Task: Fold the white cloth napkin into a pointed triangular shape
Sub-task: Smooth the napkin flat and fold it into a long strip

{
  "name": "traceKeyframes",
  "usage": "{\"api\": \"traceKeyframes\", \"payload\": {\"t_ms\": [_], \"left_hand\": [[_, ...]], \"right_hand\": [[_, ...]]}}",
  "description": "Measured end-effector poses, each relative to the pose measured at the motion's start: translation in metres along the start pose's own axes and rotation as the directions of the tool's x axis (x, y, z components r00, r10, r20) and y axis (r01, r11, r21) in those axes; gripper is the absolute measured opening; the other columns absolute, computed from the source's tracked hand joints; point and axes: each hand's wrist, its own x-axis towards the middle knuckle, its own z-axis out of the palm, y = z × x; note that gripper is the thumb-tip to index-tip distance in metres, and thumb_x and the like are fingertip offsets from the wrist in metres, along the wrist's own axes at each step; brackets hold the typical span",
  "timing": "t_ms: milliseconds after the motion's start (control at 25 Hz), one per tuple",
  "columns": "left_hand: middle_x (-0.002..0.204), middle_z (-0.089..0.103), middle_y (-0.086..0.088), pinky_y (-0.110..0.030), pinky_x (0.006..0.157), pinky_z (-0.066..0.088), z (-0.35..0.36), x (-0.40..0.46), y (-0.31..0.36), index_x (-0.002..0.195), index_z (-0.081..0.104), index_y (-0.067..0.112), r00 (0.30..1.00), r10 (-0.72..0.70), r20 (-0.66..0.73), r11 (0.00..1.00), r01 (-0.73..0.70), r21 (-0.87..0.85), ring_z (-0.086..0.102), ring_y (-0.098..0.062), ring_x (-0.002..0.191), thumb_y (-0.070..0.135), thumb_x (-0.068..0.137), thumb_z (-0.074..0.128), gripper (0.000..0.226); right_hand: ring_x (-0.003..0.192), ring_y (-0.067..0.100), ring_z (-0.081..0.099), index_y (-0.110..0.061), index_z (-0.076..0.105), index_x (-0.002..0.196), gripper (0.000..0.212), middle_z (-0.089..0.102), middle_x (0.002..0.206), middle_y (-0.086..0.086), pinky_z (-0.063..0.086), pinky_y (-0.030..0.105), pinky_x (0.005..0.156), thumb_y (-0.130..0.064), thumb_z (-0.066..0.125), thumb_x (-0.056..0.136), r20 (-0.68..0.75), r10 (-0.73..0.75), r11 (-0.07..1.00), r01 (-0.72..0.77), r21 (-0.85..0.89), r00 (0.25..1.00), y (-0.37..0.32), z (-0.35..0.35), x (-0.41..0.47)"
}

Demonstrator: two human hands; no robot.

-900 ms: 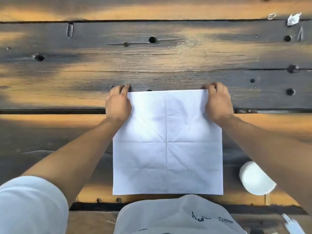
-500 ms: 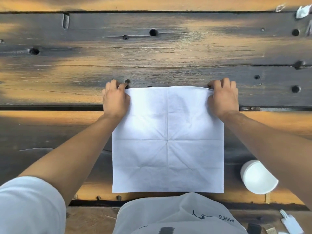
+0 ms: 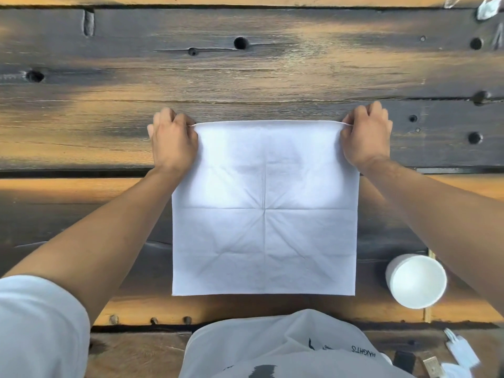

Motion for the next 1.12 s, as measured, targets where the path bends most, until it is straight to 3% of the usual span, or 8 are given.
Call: {"api": "traceKeyframes", "payload": {"t_ms": [160, 240, 360, 440, 560, 800, 1120], "left_hand": [[0.126, 0.053, -0.018, -0.049, 0.104, 0.031, 0.0, -0.007, 0.006, 0.121, 0.064, 0.009, 0.99, -0.028, -0.137, 0.999, 0.033, 0.035, 0.048, -0.038, 0.119, 0.018, 0.089, 0.048, 0.037], [0.135, 0.052, -0.022, -0.056, 0.114, 0.028, 0.009, -0.023, 0.013, 0.131, 0.058, 0.006, 0.977, 0.079, -0.2, 0.997, -0.074, 0.033, 0.047, -0.04, 0.128, 0.017, 0.086, 0.049, 0.047], [0.154, 0.043, -0.025, -0.064, 0.122, 0.019, 0.039, -0.06, 0.031, 0.146, 0.05, 0.005, 0.922, 0.381, -0.071, 0.924, -0.378, 0.057, 0.033, -0.044, 0.148, 0.019, 0.094, 0.053, 0.054], [0.163, 0.031, -0.023, -0.064, 0.123, 0.015, 0.057, -0.076, 0.044, 0.154, 0.042, 0.007, 0.882, 0.47, 0.031, 0.88, -0.471, 0.055, 0.022, -0.043, 0.154, 0.026, 0.102, 0.05, 0.056], [0.169, 0.017, -0.019, -0.062, 0.125, 0.01, 0.073, -0.079, 0.058, 0.162, 0.028, 0.012, 0.902, 0.416, 0.115, 0.904, -0.424, 0.052, 0.012, -0.038, 0.158, 0.039, 0.108, 0.038, 0.061], [0.172, 0.005, -0.012, -0.06, 0.126, 0.006, 0.073, -0.078, 0.04, 0.165, 0.016, 0.027, 0.92, 0.367, 0.137, 0.908, -0.386, 0.162, 0.002, -0.033, 0.159, 0.054, 0.107, 0.028, 0.065], [0.173, -0.005, -0.01, -0.06, 0.126, 0.0, 0.052, -0.072, -0.012, 0.165, 0.005, 0.033, 0.974, 0.17, 0.15, 0.967, -0.194, 0.164, -0.007, -0.034, 0.159, 0.054, 0.107, 0.023, 0.064]], "right_hand": [[0.113, 0.042, 0.048, -0.009, 0.058, 0.116, 0.032, 0.05, 0.123, 0.022, 0.034, 0.047, 0.099, -0.012, 0.047, 0.086, -0.186, -0.008, 1.0, 0.008, -0.003, 0.983, -0.01, 0.007, -0.009], [0.119, 0.042, 0.049, -0.007, 0.058, 0.12, 0.036, 0.051, 0.127, 0.023, 0.031, 0.052, 0.111, -0.019, 0.048, 0.087, -0.257, -0.093, 0.993, 0.11, 0.053, 0.962, -0.026, 0.015, -0.024], [0.142, 0.045, 0.034, -0.009, 0.053, 0.14, 0.046, 0.045, 0.146, 0.023, 0.016, 0.061, 0.121, -0.031, 0.047, 0.1, -0.165, -0.359, 0.926, 0.372, 0.06, 0.919, -0.06, 0.04, -0.062], [0.151, 0.043, 0.02, -0.014, 0.042, 0.152, 0.054, 0.033, 0.16, 0.018, 0.01, 0.062, 0.122, -0.039, 0.04, 0.104, -0.035, -0.485, 0.874, 0.486, 0.033, 0.874, -0.078, 0.057, -0.081], [0.155, 0.038, 0.008, -0.018, 0.027, 0.159, 0.06, 0.016, 0.168, 0.012, 0.007, 0.061, 0.123, -0.046, 0.031, 0.106, 0.073, -0.489, 0.871, 0.49, 0.005, 0.869, -0.081, 0.078, -0.087], [0.156, 0.035, 0.008, -0.022, 0.022, 0.161, 0.062, 0.013, 0.169, 0.011, 0.007, 0.061, 0.123, -0.048, 0.034, 0.106, 0.048, -0.537, 0.838, 0.539, -0.085, 0.842, -0.051, 0.086, -0.075], [0.156, 0.034, -0.003, -0.025, 0.008, 0.163, 0.066, 0.0, 0.171, 0.008, 0.002, 0.059, 0.124, -0.052, 0.024, 0.105, 0.063, -0.342, 0.932, 0.347, -0.102, 0.938, 0.005, 0.064, -0.06]]}}
